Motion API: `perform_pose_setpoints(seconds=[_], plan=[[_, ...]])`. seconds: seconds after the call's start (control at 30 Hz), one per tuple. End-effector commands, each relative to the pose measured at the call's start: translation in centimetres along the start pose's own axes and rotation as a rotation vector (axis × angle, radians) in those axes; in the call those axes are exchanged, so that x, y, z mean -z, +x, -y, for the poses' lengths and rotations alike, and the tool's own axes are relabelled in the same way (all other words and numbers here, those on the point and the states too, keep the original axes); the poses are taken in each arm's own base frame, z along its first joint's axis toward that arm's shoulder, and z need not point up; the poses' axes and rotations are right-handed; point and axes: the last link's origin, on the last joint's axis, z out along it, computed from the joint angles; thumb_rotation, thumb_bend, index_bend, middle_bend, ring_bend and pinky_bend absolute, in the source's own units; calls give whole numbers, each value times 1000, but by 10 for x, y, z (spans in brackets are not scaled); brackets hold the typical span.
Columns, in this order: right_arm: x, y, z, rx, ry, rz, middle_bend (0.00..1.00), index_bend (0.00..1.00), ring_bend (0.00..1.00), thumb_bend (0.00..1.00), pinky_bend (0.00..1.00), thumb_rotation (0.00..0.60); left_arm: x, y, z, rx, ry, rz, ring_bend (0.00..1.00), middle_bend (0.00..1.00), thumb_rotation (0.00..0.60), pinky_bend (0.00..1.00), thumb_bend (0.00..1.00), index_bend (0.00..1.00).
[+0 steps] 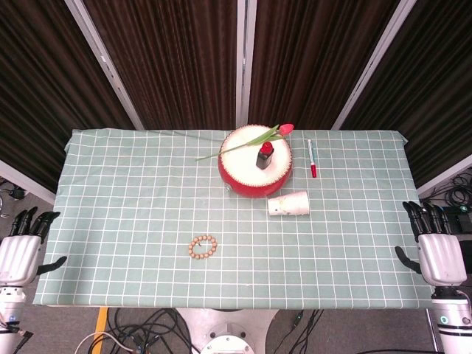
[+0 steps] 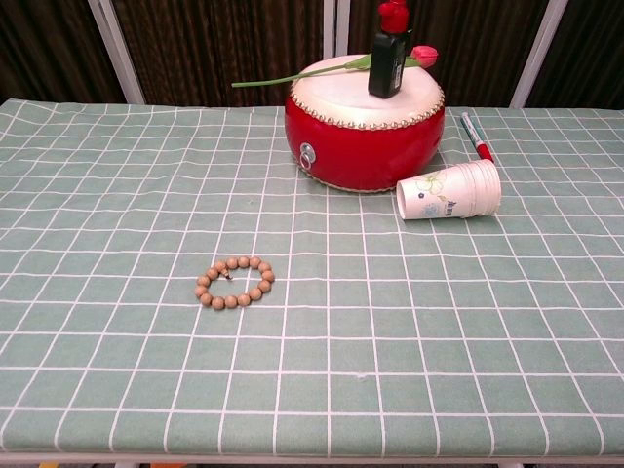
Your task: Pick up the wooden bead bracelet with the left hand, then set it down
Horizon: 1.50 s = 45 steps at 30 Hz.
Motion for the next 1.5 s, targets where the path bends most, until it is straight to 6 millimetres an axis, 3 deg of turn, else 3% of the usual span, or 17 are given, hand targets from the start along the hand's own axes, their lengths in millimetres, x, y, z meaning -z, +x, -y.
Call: perform_pose_setpoints(seconds=[0.03, 0.27, 0.43, 0.57, 0.83, 1.1, 1.3, 1.5], plan=[[1, 1, 0, -5, 2, 1, 85, 14, 0, 150, 0, 600, 3, -1, -1, 6, 4, -11, 16, 152, 600, 56, 60, 160], [5, 3, -2, -15, 0, -6, 83, 14, 0, 149, 0, 600, 7, -2, -2, 11, -10, -26, 16, 152, 600, 54, 59, 160], [9, 6, -6, -19, -5, -22, 81, 14, 0, 150, 0, 600, 0, 2, -10, 5, -79, -39, 16, 152, 600, 55, 59, 175], [12, 10, -7, -19, 0, -37, 80, 14, 0, 150, 0, 600, -17, 9, -31, 1, -236, -51, 38, 170, 600, 65, 60, 201], [16, 22, -11, -10, 4, -81, 80, 14, 0, 150, 0, 600, -60, 8, -103, -40, -670, -8, 186, 295, 600, 153, 72, 323], [18, 24, -16, -12, -14, -82, 80, 14, 0, 150, 0, 600, -84, -25, -178, -157, -937, 60, 195, 398, 600, 164, 111, 391], [16, 18, -19, -25, -25, -63, 80, 14, 0, 150, 0, 600, -92, -59, -205, -216, -987, 138, 195, 438, 600, 163, 124, 408], [13, 13, -18, -29, -30, -43, 80, 14, 0, 150, 0, 600, -93, -85, -218, -265, -988, 170, 195, 438, 600, 149, 125, 408]])
